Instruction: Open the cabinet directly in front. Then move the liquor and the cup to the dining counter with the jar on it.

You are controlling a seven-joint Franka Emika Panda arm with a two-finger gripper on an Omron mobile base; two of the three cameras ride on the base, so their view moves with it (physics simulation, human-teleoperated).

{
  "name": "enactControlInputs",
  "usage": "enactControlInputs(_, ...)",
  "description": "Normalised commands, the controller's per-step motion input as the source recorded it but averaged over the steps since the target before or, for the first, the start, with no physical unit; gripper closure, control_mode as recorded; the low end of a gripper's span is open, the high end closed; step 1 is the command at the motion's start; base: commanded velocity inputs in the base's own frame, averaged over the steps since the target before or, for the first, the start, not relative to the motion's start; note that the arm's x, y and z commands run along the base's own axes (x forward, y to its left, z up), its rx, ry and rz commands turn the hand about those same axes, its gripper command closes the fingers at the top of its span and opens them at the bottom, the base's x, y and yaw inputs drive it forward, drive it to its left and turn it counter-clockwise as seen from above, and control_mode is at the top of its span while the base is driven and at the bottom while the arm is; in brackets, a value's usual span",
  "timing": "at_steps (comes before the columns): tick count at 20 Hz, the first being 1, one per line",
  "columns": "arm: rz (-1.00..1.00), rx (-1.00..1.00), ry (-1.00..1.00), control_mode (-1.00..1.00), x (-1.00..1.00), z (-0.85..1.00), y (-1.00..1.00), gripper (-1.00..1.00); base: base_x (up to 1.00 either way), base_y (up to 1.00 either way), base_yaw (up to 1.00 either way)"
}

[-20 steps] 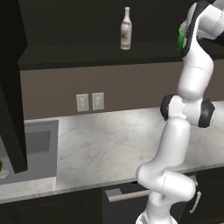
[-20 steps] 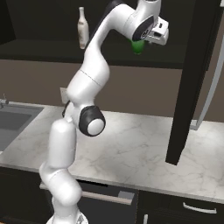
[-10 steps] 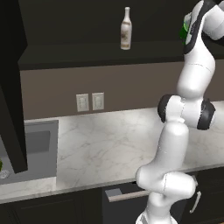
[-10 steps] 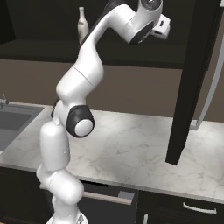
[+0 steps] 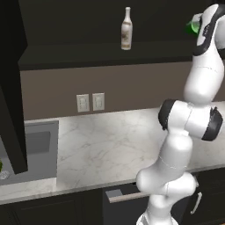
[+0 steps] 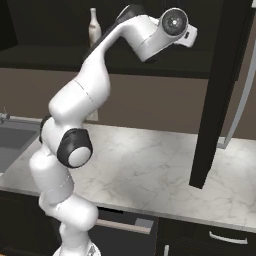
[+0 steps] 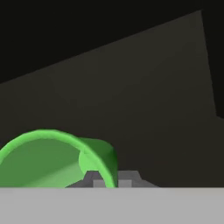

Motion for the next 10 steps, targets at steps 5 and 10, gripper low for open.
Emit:
enactControlInputs(5,0.03,-0.07,-0.43,-1.00,-1.00,0.00,0.44,1.00,0.00,0.00,0.00)
enactControlInputs(10,0.07,-0.09,-0.11,-1.00,-1.00,-0.37,0.63,1.00,0.00,0.00,0.00)
